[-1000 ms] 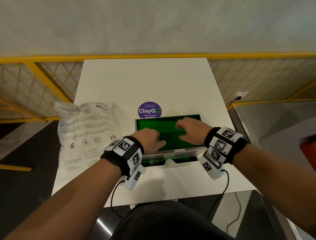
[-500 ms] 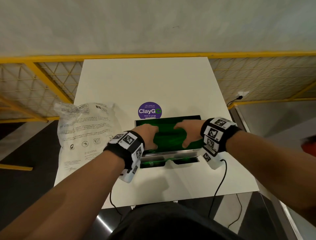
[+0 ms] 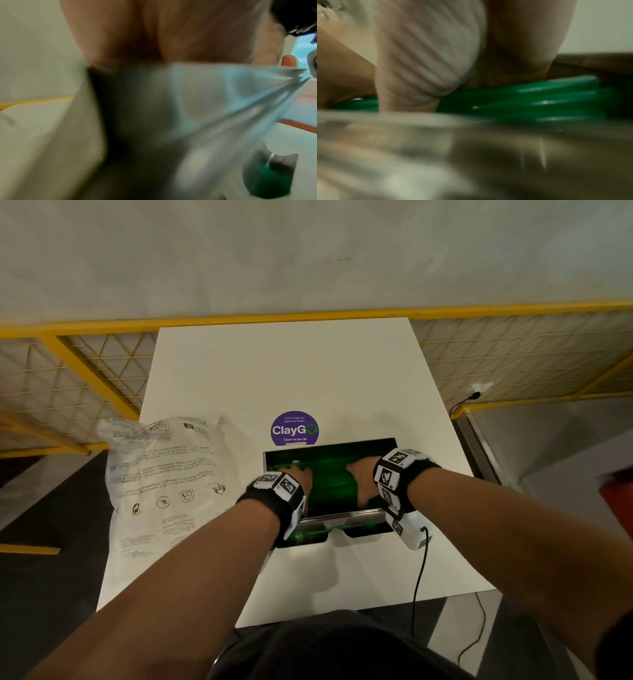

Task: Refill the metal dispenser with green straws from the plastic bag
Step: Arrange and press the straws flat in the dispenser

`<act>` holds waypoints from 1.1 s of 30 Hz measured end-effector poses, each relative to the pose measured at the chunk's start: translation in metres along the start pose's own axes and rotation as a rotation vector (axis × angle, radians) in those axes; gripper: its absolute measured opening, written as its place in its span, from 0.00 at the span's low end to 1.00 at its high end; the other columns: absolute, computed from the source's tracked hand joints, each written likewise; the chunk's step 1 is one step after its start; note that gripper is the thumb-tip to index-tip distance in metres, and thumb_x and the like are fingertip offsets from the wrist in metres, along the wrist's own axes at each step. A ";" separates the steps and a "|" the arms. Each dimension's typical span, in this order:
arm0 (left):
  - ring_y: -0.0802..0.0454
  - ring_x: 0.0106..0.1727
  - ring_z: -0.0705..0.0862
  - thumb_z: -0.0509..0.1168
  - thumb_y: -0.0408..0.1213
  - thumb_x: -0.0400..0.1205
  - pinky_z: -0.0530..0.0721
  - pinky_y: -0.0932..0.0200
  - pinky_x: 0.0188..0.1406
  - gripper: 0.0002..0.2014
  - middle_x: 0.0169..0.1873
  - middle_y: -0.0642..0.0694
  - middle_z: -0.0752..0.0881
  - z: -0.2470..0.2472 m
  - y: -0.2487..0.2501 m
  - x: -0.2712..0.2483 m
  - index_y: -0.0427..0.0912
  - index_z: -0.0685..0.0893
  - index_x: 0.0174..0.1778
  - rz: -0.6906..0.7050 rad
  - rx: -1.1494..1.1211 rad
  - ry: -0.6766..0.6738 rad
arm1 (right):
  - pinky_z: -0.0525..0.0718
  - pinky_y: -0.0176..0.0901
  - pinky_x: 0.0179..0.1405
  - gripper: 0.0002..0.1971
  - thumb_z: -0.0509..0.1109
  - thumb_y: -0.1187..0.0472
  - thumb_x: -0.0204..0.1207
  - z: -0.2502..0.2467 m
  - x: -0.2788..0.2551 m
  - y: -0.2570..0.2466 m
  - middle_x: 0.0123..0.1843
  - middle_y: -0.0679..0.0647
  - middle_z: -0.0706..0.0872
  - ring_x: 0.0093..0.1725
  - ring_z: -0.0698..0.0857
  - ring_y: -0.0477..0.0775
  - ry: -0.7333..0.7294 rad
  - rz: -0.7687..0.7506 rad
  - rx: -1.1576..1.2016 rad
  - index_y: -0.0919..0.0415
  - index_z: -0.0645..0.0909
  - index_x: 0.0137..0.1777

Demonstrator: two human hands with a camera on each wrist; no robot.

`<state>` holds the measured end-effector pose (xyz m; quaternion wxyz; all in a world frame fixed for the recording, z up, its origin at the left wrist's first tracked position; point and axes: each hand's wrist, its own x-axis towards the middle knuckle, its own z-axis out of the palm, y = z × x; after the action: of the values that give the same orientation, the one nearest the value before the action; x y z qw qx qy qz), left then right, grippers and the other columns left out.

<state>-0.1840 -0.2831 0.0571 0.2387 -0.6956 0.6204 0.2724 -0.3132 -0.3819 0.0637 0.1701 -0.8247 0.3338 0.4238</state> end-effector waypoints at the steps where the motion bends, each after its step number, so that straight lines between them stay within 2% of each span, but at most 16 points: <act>1: 0.35 0.61 0.81 0.76 0.43 0.70 0.83 0.45 0.58 0.37 0.64 0.34 0.76 0.000 0.000 0.001 0.37 0.67 0.71 0.003 -0.008 -0.014 | 0.83 0.52 0.61 0.33 0.77 0.52 0.68 0.001 0.000 0.002 0.62 0.58 0.81 0.59 0.83 0.60 -0.002 0.000 0.018 0.61 0.70 0.71; 3: 0.36 0.60 0.82 0.77 0.42 0.70 0.83 0.45 0.57 0.38 0.62 0.34 0.78 -0.001 0.001 0.002 0.37 0.65 0.72 0.016 -0.045 -0.013 | 0.81 0.44 0.61 0.38 0.77 0.51 0.67 0.005 0.001 0.005 0.67 0.57 0.80 0.62 0.82 0.59 0.021 -0.009 0.042 0.57 0.66 0.76; 4: 0.36 0.59 0.83 0.77 0.41 0.69 0.84 0.46 0.55 0.39 0.61 0.35 0.79 0.000 0.001 0.002 0.36 0.65 0.72 0.016 -0.059 -0.019 | 0.79 0.40 0.57 0.40 0.78 0.51 0.66 0.007 -0.001 0.005 0.67 0.57 0.80 0.63 0.82 0.59 0.039 -0.017 0.035 0.56 0.64 0.77; 6: 0.37 0.56 0.85 0.80 0.41 0.65 0.86 0.48 0.51 0.43 0.58 0.36 0.82 0.001 -0.001 0.004 0.36 0.65 0.71 0.013 -0.085 -0.012 | 0.81 0.43 0.48 0.38 0.77 0.52 0.67 0.007 -0.003 0.003 0.63 0.58 0.83 0.58 0.85 0.60 0.103 -0.043 -0.002 0.55 0.66 0.76; 8: 0.39 0.55 0.86 0.82 0.40 0.60 0.86 0.49 0.49 0.47 0.57 0.37 0.84 0.001 -0.003 0.005 0.36 0.65 0.72 0.019 -0.103 0.000 | 0.82 0.46 0.44 0.35 0.78 0.54 0.65 0.006 -0.006 0.002 0.57 0.58 0.86 0.52 0.87 0.60 0.165 -0.055 -0.045 0.53 0.70 0.72; 11: 0.38 0.58 0.84 0.80 0.39 0.66 0.85 0.48 0.54 0.42 0.60 0.36 0.82 -0.005 -0.002 0.001 0.36 0.66 0.72 0.040 -0.114 0.037 | 0.81 0.54 0.53 0.34 0.79 0.53 0.63 0.004 -0.013 0.003 0.57 0.56 0.85 0.53 0.86 0.61 0.222 -0.042 -0.050 0.51 0.71 0.69; 14: 0.36 0.59 0.83 0.78 0.40 0.69 0.84 0.45 0.56 0.39 0.61 0.36 0.81 -0.011 -0.004 -0.005 0.38 0.66 0.72 0.030 -0.127 0.090 | 0.75 0.61 0.62 0.35 0.78 0.51 0.65 0.002 -0.017 0.006 0.59 0.56 0.83 0.58 0.84 0.62 0.267 -0.025 -0.033 0.50 0.68 0.71; 18: 0.37 0.59 0.81 0.73 0.36 0.74 0.80 0.48 0.54 0.33 0.59 0.37 0.79 -0.010 -0.011 -0.008 0.39 0.64 0.72 0.035 -0.125 0.176 | 0.74 0.60 0.63 0.31 0.74 0.55 0.70 0.009 -0.019 0.008 0.61 0.58 0.82 0.60 0.81 0.63 0.374 -0.001 0.032 0.53 0.66 0.72; 21: 0.37 0.62 0.78 0.71 0.33 0.74 0.79 0.47 0.58 0.33 0.61 0.37 0.76 -0.007 -0.013 -0.012 0.41 0.63 0.73 0.026 -0.178 0.227 | 0.72 0.62 0.65 0.34 0.74 0.55 0.72 0.011 -0.019 0.005 0.68 0.58 0.76 0.67 0.76 0.64 0.428 0.003 0.070 0.52 0.62 0.75; 24: 0.38 0.66 0.74 0.72 0.35 0.74 0.78 0.44 0.63 0.35 0.63 0.37 0.74 -0.008 -0.012 -0.015 0.44 0.62 0.75 0.034 -0.194 0.265 | 0.69 0.61 0.70 0.39 0.76 0.50 0.70 0.011 -0.020 0.006 0.73 0.58 0.71 0.71 0.71 0.64 0.404 -0.038 0.137 0.51 0.60 0.77; 26: 0.38 0.66 0.74 0.71 0.38 0.75 0.77 0.44 0.63 0.33 0.64 0.38 0.74 -0.010 -0.011 -0.020 0.44 0.63 0.74 0.040 -0.185 0.294 | 0.69 0.59 0.72 0.41 0.76 0.50 0.70 0.009 -0.025 0.007 0.73 0.58 0.70 0.73 0.70 0.63 0.389 -0.101 0.143 0.51 0.59 0.79; 28: 0.38 0.65 0.74 0.68 0.41 0.77 0.78 0.45 0.60 0.29 0.64 0.38 0.73 -0.011 -0.007 -0.025 0.43 0.65 0.72 0.034 -0.184 0.358 | 0.73 0.57 0.69 0.36 0.74 0.53 0.73 0.006 -0.033 0.011 0.71 0.57 0.72 0.70 0.73 0.61 0.442 -0.146 0.124 0.53 0.61 0.78; 30: 0.38 0.64 0.74 0.65 0.40 0.79 0.78 0.46 0.57 0.24 0.63 0.38 0.72 -0.008 -0.004 -0.028 0.41 0.67 0.69 0.033 -0.187 0.385 | 0.77 0.53 0.62 0.25 0.69 0.57 0.76 0.008 -0.041 0.015 0.67 0.58 0.74 0.64 0.76 0.60 0.532 -0.151 0.084 0.56 0.68 0.72; 31: 0.38 0.63 0.75 0.64 0.39 0.80 0.78 0.47 0.56 0.22 0.63 0.38 0.72 -0.006 -0.002 -0.028 0.40 0.68 0.69 0.032 -0.188 0.356 | 0.77 0.52 0.59 0.20 0.67 0.59 0.77 0.010 -0.044 0.016 0.65 0.58 0.75 0.61 0.77 0.60 0.535 -0.139 0.064 0.58 0.70 0.68; 33: 0.38 0.61 0.79 0.63 0.37 0.81 0.79 0.49 0.54 0.20 0.62 0.38 0.74 0.000 -0.001 -0.027 0.39 0.69 0.68 0.033 -0.164 0.236 | 0.77 0.52 0.58 0.17 0.65 0.62 0.78 0.015 -0.048 0.015 0.63 0.58 0.77 0.59 0.79 0.60 0.428 -0.113 0.021 0.57 0.72 0.67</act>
<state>-0.1854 -0.2637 0.0754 0.1018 -0.7296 0.6314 0.2422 -0.3530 -0.3647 0.0939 0.1274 -0.9114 0.3198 0.2254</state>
